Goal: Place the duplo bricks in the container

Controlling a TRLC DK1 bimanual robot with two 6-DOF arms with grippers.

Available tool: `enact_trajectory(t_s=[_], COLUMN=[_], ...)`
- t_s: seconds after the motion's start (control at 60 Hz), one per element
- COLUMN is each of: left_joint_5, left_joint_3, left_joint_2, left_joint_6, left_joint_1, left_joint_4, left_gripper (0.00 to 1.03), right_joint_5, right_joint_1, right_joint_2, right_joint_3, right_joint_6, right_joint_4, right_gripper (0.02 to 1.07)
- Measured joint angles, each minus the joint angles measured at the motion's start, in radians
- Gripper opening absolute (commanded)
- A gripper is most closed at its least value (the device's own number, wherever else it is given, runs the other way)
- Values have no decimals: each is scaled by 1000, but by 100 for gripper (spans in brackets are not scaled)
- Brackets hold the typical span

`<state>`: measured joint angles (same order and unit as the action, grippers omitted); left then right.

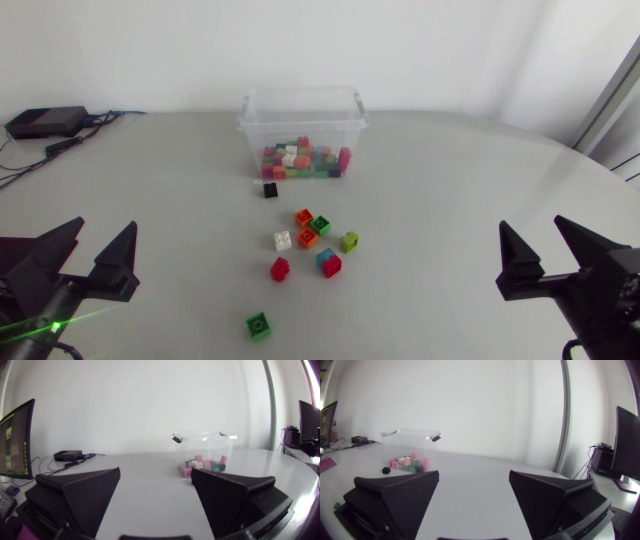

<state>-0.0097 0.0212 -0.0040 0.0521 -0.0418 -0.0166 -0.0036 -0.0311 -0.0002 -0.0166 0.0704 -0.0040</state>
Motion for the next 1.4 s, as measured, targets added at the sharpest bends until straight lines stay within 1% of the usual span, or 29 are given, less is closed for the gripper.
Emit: enact_trajectory(t_s=[0.767,0.967,1.183,1.4], left_joint_5=[0,0,0,0], left_joint_3=[0,4,76,202], left_joint_2=[0,0,16,162], left_joint_6=[0,0,-5,-24], left_joint_1=[0,0,-25,-31], left_joint_4=[1,19,18,19], left_gripper=[99,99,99,99], right_joint_5=[0,1,0,1], right_joint_1=[0,0,0,0], right_joint_2=[0,0,12,106], right_joint_3=[0,-5,-79,-160], right_joint_6=[0,0,0,0], right_joint_4=[0,-2,-21,-22], right_gripper=[103,103,103,103])
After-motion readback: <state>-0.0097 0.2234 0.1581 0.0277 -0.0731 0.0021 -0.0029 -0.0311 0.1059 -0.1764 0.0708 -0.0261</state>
